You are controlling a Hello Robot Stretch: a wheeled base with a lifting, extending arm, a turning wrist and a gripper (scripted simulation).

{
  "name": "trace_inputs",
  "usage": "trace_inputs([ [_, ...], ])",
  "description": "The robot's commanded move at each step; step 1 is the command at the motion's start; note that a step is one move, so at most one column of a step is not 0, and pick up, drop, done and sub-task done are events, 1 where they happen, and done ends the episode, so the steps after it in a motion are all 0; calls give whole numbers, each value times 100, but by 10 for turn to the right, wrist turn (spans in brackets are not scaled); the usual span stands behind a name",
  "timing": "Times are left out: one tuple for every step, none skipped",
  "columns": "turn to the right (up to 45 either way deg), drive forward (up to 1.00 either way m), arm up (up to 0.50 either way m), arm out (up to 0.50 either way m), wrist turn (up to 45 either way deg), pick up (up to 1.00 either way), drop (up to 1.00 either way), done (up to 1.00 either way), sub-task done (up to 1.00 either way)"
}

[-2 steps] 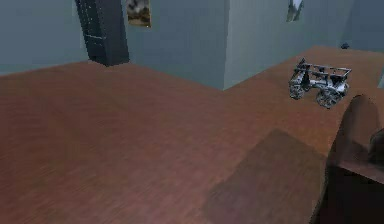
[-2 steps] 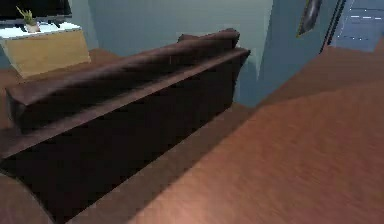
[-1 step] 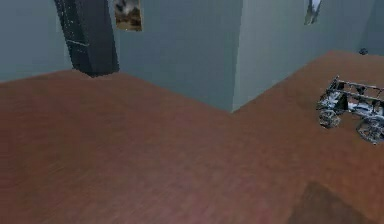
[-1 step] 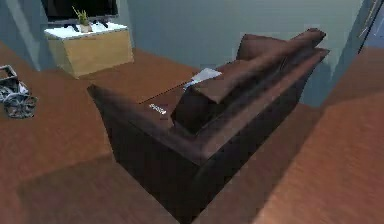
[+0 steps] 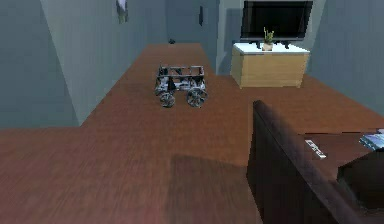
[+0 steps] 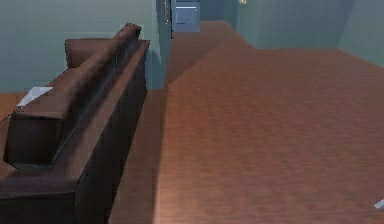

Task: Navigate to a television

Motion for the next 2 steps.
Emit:
trace_inputs([
  [90, 0, 0, 0, 0, 0, 0, 0, 0],
  [0, 5, 0, 0, 0, 0, 0, 0, 0],
])
